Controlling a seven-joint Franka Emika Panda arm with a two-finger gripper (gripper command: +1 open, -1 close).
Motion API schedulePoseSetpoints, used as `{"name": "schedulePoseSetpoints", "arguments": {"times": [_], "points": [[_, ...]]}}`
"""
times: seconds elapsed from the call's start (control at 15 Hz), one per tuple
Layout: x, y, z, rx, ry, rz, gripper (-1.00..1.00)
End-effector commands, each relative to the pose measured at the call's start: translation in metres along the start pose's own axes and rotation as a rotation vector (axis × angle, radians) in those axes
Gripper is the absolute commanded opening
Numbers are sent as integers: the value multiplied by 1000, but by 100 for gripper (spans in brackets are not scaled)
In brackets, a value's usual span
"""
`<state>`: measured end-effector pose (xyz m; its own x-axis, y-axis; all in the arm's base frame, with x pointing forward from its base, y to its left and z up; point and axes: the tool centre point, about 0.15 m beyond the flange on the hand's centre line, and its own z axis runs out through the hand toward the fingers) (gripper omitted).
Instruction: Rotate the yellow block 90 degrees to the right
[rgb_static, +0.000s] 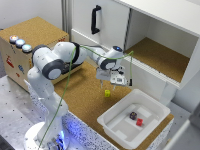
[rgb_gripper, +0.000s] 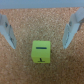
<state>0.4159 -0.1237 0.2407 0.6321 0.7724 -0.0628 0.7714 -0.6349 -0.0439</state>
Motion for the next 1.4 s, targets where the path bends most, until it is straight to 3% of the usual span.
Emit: {"name": "schedulePoseSetpoints", "arguments": {"times": [0.0, 0.2, 0.27, 0.8, 1.0, 1.13, 1.33], "points": [[-5, 13, 38, -102, 3, -58, 100], [-8, 17, 41, -108, 1, -55, 100], [-8, 17, 38, -115, 19, -49, -100], [-3, -8, 43, -85, 21, 34, -100], [1, -13, 37, -108, 17, 98, -100], [-4, -7, 32, -118, 8, 214, -100], [-19, 2, 29, -71, -4, 431, -100]]}}
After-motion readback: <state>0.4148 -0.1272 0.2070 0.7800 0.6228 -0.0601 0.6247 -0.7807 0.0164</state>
